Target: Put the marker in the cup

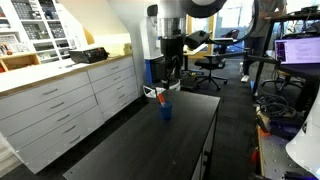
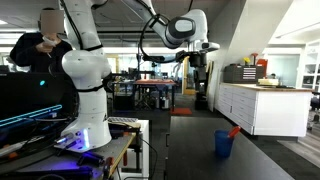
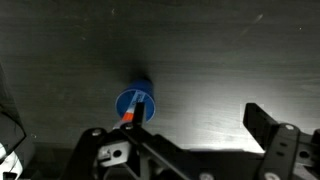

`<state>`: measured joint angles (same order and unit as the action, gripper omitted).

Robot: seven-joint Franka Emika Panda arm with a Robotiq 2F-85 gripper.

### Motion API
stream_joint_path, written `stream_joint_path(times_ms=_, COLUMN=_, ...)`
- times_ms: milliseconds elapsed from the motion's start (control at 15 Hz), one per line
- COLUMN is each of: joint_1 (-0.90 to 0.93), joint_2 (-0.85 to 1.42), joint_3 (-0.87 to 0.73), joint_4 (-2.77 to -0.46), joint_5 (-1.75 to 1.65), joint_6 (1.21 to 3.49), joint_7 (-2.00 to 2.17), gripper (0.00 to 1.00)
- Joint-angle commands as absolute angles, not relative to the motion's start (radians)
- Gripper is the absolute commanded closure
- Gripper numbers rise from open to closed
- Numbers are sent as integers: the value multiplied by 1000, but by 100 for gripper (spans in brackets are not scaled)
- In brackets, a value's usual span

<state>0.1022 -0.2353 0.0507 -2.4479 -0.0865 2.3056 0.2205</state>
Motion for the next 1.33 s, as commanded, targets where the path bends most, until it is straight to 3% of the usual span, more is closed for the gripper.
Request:
stream_joint_path(times_ms=0, joint_1=94, joint_2=-244, joint_3=57, joint_4=-2438, joint_5=-20, joint_6=2237, joint_7=162, gripper=0)
stream_joint_path(times_ms=1267, joint_1=85, joint_2=-233, joint_3=67, joint_4=-2447, joint_5=-26, joint_6=2263, joint_7=173, gripper=0)
